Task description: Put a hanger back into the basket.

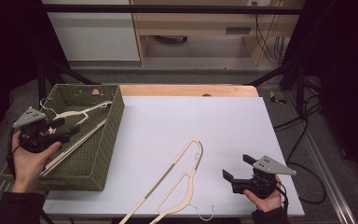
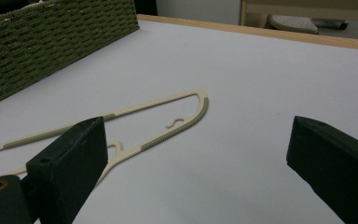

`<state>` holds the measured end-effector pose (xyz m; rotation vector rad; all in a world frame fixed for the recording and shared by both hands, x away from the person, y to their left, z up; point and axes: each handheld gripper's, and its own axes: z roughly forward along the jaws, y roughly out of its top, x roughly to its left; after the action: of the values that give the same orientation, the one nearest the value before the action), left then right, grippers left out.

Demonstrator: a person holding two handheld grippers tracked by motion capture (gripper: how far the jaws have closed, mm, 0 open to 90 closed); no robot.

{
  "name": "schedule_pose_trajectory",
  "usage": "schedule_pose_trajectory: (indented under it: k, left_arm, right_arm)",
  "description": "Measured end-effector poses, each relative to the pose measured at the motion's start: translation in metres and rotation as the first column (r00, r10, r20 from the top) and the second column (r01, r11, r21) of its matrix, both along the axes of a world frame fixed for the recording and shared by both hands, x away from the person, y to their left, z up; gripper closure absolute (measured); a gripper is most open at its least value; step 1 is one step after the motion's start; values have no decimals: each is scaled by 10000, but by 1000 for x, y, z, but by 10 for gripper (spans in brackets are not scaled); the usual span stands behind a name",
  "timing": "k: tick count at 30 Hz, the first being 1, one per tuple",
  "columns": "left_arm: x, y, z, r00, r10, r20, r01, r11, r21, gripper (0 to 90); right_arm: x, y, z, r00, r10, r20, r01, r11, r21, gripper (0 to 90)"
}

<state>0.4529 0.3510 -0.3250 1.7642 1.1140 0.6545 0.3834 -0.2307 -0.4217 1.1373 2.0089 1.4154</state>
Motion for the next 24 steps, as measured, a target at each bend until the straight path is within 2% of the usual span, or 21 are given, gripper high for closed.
schedule_pose_trajectory:
  k: [2, 4, 5, 8, 10, 12, 13, 14, 15, 17, 18, 19, 24]
  left_arm:
    - [-6, -14, 0, 9991, -373, 204, 377, 9991, -204, 270]
    - [-12, -29, 0, 9964, -709, 454, 718, 9973, -184, 236]
    - [-12, -29, 0, 9964, -709, 454, 718, 9973, -184, 223]
    - [-23, -50, -5, 9890, -1325, 662, 1333, 9910, -81, 182]
    - [-35, -68, -10, 9814, -1760, 769, 1768, 9842, -42, 134]
    - [-39, -74, -13, 9789, -1890, 776, 1901, 9817, -65, 113]
    - [-46, -85, -18, 9740, -2135, 759, 2154, 9764, -180, 107]
    - [-46, -85, -18, 9740, -2135, 759, 2154, 9764, -180, 105]
    - [-51, -96, -25, 9668, -2449, 730, 2467, 9690, -154, 106]
    - [-56, -106, -32, 9614, -2677, 638, 2689, 9631, -105, 106]
    - [-56, -106, -32, 9614, -2677, 638, 2689, 9631, -105, 106]
    - [-59, -115, -39, 9573, -2831, 584, 2840, 9588, -81, 106]
    - [-65, -131, -56, 9505, -3088, 354, 3093, 9509, -80, 107]
  right_arm:
    - [0, 2, 0, 10000, 36, 32, -36, 10000, -73, 58]
    - [0, 5, 0, 10000, 44, 7, -43, 9999, -109, 57]
    - [0, 5, 0, 10000, 44, 7, -43, 9999, -109, 57]
    - [0, 8, -1, 9999, 141, 20, -141, 9999, -85, 62]
    - [-1, 11, -1, 9997, 254, 52, -253, 9997, -42, 66]
    - [-1, 12, -1, 9995, 323, 29, -323, 9995, -63, 66]
    - [-2, 15, -2, 9993, 361, 39, -360, 9993, -61, 64]
    - [-2, 15, -2, 9993, 361, 39, -360, 9993, -61, 64]
    - [-2, 16, -2, 9992, 406, -15, -406, 9991, -85, 61]
    - [-3, 18, -2, 9990, 451, -25, -452, 9990, -61, 60]
    - [-3, 19, -3, 9989, 464, -12, -464, 9989, -86, 59]
    - [-3, 20, -3, 9988, 493, -55, -494, 9988, -66, 59]
    - [-5, 25, -5, 9979, 639, -132, -641, 9979, -130, 59]
